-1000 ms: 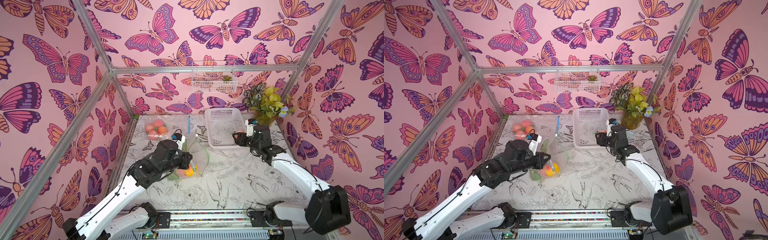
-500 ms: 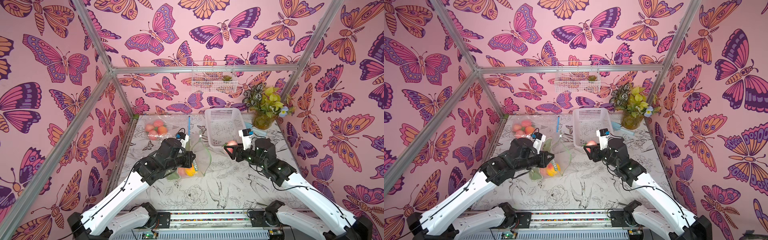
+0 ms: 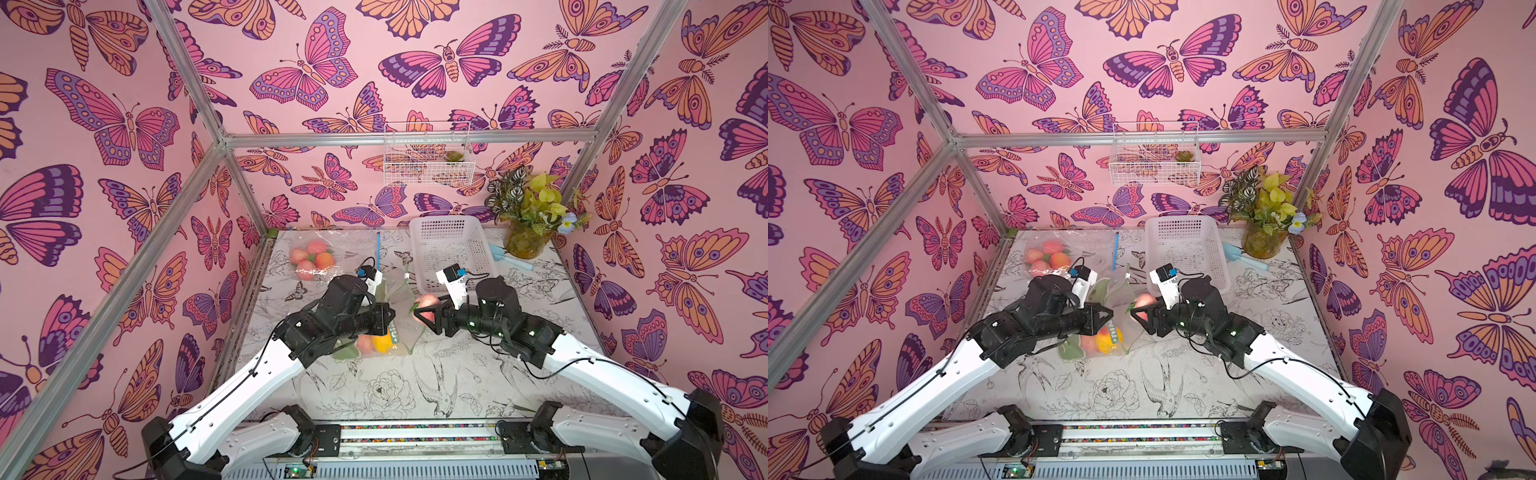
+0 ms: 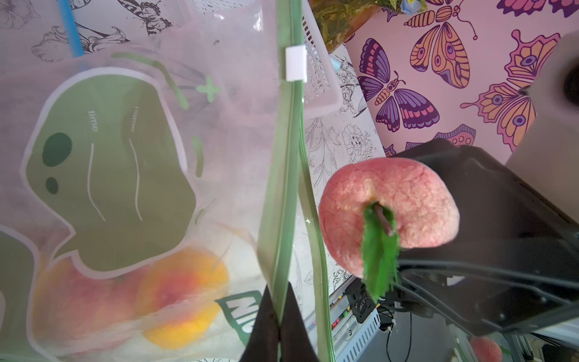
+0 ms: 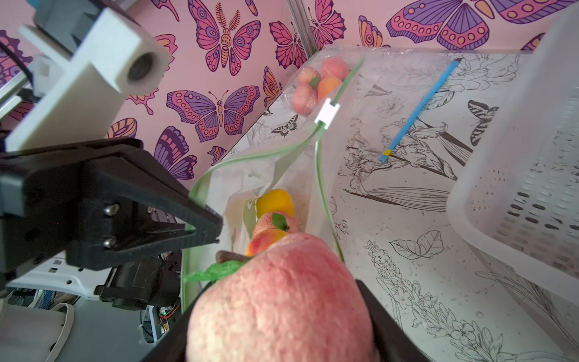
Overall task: Place the peach in a zip-top bag and seal the zipper
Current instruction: Place the peach in the zipper food storage bag.
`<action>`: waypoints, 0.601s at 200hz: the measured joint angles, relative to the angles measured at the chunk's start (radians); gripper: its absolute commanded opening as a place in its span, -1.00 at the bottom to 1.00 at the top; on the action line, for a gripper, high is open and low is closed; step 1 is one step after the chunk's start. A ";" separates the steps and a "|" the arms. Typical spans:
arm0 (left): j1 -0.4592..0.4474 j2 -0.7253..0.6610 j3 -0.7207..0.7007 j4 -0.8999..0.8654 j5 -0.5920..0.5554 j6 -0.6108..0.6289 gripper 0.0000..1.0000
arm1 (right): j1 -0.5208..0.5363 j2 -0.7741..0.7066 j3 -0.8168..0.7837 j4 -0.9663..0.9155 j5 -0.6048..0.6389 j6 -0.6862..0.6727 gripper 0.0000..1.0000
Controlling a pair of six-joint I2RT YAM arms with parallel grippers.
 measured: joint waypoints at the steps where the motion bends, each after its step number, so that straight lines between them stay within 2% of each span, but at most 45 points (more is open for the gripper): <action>1: 0.000 0.000 0.000 0.000 0.000 0.000 -1.00 | 0.001 0.000 0.000 0.000 0.000 0.000 0.09; 75: 0.000 0.006 0.000 0.018 0.051 0.001 -1.00 | 0.022 0.080 0.045 -0.007 -0.016 -0.023 0.09; 120: 0.000 0.006 0.000 0.049 0.090 0.004 -1.00 | 0.029 0.151 0.078 -0.027 0.017 -0.027 0.11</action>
